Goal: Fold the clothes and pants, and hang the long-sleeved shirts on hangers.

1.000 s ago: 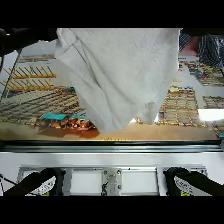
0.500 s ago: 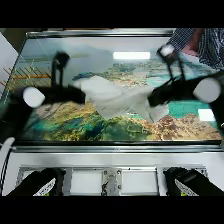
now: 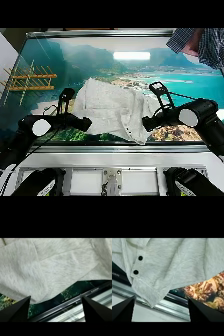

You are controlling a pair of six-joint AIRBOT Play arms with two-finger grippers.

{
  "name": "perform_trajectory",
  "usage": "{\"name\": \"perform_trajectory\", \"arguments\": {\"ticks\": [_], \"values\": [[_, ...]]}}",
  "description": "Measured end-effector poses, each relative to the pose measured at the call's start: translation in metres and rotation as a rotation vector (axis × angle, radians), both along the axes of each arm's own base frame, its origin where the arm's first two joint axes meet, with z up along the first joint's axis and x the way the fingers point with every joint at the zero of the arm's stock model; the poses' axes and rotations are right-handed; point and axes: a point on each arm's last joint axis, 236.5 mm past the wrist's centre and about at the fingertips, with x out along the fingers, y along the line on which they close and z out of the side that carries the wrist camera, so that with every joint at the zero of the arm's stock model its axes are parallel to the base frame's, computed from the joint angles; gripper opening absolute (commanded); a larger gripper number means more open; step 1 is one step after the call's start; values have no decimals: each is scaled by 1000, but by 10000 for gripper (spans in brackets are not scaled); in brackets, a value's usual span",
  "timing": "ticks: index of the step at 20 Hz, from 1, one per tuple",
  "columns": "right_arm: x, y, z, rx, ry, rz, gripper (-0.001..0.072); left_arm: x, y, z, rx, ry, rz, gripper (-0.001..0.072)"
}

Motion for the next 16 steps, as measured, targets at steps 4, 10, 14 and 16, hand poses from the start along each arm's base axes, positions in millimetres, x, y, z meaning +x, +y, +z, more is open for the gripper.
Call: {"name": "perform_trajectory", "arguments": {"ticks": [4,10,14,16], "values": [[-12,-3,-38,-13,139,-182,511,10,-3,0,-15,-3,33,676],[-51,14,-98,-114,313,-188,512,15,-22,-29,19,84,0,676],[-62,23,-115,-153,350,-168,512,24,-42,-30,23,94,-35,676],[-63,23,-119,-167,352,-163,511,29,-49,-27,23,95,-45,676]]}}
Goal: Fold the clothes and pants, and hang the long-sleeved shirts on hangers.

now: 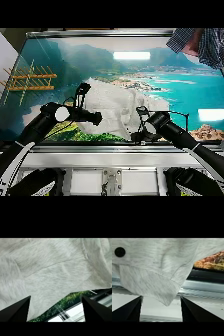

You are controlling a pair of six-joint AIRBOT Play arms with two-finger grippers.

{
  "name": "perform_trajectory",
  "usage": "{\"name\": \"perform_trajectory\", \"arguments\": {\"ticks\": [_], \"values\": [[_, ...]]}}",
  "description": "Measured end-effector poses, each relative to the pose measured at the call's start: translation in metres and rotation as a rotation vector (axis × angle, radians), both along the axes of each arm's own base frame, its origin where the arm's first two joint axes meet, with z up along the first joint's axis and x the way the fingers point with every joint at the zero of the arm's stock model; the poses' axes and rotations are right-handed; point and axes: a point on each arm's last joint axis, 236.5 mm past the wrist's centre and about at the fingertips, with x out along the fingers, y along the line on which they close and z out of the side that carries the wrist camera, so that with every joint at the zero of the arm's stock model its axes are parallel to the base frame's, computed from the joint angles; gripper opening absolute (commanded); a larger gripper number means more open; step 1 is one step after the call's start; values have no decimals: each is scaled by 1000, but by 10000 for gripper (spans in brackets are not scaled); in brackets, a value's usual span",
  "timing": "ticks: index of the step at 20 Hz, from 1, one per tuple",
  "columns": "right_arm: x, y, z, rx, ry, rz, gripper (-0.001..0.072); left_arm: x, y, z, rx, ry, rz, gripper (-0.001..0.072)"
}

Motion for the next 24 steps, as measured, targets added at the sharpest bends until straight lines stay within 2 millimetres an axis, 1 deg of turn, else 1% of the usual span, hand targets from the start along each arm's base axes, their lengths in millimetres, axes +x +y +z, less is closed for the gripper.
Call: {"name": "perform_trajectory", "arguments": {"ticks": [3,7,9,10,11,12,14,16,19,21,24], "values": [[1,-7,-5,-36,-8,-4,511,4,-5,1,0,1,-7,676],[7,-24,-16,-109,-41,-35,500,6,-8,2,-2,1,-10,676],[10,-28,-22,-122,-57,-46,337,9,-9,3,-7,-9,-7,676],[10,-29,-25,-130,-57,-50,288,11,-10,5,-13,-20,-2,676],[11,-31,-28,-138,-57,-51,172,14,-11,6,-20,-32,3,676],[11,-31,-30,-141,-56,-52,14,19,-12,9,-28,-46,11,676],[13,-31,-34,-141,-65,-53,18,27,-17,11,-38,-56,17,676],[16,-29,-34,-133,-79,-58,18,34,-29,12,-36,-50,-1,676],[19,-27,-31,-115,-100,-62,18,44,-61,8,-18,-51,-76,676],[21,-25,-26,-100,-117,-65,18,49,-82,-1,16,-52,-135,676],[23,-22,-18,-74,-142,-71,19,53,-110,-24,91,-31,-227,676]]}}
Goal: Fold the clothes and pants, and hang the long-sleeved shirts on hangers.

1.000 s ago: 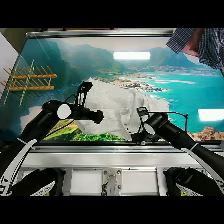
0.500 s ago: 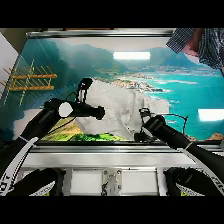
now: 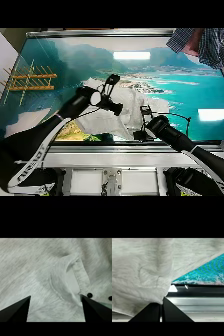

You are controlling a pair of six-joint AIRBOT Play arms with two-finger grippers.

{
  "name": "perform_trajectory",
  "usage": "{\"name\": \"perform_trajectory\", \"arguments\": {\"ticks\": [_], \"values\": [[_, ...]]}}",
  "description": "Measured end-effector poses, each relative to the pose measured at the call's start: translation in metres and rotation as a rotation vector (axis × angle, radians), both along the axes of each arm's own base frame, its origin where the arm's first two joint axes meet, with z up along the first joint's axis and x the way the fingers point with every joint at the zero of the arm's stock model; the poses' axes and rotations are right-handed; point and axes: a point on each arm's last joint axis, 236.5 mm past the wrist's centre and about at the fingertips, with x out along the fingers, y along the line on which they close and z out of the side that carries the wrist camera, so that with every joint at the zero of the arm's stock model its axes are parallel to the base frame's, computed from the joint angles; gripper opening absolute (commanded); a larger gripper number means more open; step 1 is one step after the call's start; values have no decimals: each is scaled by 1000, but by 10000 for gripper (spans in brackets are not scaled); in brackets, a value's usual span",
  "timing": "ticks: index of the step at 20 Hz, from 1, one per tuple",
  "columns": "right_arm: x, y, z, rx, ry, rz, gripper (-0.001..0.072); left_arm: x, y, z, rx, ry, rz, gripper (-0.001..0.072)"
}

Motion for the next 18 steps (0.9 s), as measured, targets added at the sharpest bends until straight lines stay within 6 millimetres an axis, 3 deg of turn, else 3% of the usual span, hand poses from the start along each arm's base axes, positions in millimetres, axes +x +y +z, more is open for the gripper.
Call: {"name": "perform_trajectory", "arguments": {"ticks": [5,6,8,12,14,16,18], "values": [[2,2,10,25,-30,0,19,10,-17,-39,162,23,-92,675],[2,2,11,28,-34,0,19,12,-18,-45,184,34,-96,529],[2,2,13,30,-36,-1,19,16,-19,-55,222,57,-97,9],[4,-8,23,18,-22,-28,19,17,-10,-60,287,88,-90,11],[18,-19,46,10,-27,-22,19,25,-1,-33,285,49,-72,11],[37,-31,82,10,-50,-7,18,27,8,20,236,-3,-46,11],[55,-38,132,24,-102,19,18,13,15,76,175,-40,-38,11]]}}
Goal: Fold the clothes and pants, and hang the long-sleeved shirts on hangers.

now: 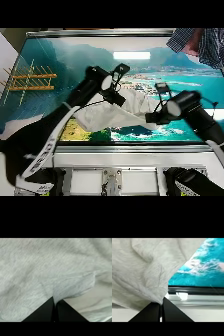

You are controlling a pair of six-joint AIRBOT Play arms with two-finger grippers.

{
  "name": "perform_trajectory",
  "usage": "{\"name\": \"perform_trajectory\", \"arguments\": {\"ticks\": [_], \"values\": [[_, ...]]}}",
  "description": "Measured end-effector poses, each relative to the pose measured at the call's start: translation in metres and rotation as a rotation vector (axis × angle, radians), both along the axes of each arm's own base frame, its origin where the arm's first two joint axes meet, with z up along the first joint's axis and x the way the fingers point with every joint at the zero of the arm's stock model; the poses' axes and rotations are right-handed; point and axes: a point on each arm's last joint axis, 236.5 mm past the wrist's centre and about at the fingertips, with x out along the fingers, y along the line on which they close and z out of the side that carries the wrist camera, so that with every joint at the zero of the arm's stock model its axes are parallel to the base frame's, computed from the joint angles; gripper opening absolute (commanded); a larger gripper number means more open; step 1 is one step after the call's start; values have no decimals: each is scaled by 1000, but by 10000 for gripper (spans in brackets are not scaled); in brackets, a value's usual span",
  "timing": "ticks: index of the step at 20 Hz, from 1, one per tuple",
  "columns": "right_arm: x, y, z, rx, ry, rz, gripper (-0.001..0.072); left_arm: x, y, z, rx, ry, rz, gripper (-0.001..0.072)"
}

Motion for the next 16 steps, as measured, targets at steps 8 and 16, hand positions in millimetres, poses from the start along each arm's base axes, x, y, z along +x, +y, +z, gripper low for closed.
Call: {"name": "perform_trajectory", "arguments": {"ticks": [8,16], "values": [[14,-3,181,142,-351,51,18,-100,3,192,-333,-236,-90,11],[-21,-5,147,96,-175,40,19,-129,26,118,-173,-4,6,11]]}}
